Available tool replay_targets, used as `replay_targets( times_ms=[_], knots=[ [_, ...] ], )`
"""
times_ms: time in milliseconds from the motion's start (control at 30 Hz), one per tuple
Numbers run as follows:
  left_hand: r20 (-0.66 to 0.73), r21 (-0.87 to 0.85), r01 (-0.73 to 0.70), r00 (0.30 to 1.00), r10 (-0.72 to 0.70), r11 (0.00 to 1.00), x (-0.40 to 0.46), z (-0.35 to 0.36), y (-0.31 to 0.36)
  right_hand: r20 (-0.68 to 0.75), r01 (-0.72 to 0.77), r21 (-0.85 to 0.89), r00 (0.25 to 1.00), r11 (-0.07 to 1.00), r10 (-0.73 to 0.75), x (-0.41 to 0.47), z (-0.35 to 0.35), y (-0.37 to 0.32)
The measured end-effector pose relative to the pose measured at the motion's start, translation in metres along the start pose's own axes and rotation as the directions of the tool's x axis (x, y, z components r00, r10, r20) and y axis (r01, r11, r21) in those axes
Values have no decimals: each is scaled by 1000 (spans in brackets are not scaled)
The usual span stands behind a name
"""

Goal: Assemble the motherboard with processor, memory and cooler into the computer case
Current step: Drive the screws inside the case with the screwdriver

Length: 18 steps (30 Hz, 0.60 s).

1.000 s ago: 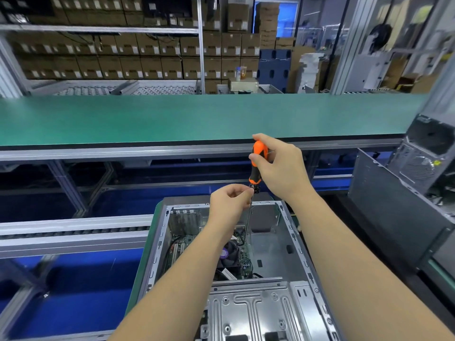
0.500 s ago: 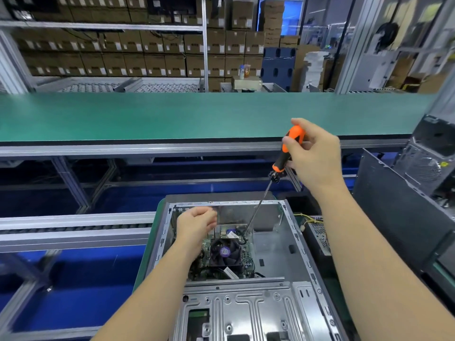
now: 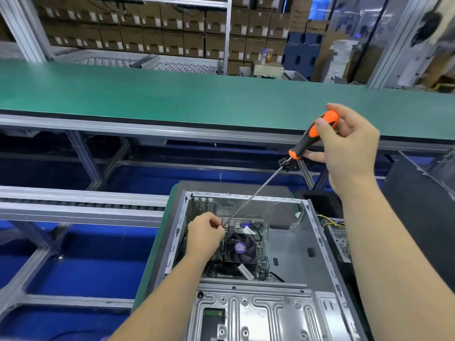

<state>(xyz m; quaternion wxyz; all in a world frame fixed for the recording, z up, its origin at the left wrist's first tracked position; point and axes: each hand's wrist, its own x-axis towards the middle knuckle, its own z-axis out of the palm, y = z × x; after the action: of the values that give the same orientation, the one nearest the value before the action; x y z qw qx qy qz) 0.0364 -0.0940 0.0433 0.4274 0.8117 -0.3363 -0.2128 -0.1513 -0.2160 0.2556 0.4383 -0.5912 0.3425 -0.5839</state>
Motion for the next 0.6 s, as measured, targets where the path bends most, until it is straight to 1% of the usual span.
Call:
replay_targets(
  times_ms=[100,233,367,600],
  knots=[
    [8,-43,29,1000,-28,999,1,0,-2,-10,14,7,1000,1000,-13,3,2,-1],
    [8,-28,5,1000,-4,1000,3,2,-4,5,39,-21,999,999,-39,5,3,0],
    [2,7,-24,1000,24,1000,2,2,-3,6,19,-9,1000,1000,-19,5,4,6],
    [3,29,-32,999,32,999,3,2,-3,7,23,0,1000,1000,-23,7,6,4]
  ],
)
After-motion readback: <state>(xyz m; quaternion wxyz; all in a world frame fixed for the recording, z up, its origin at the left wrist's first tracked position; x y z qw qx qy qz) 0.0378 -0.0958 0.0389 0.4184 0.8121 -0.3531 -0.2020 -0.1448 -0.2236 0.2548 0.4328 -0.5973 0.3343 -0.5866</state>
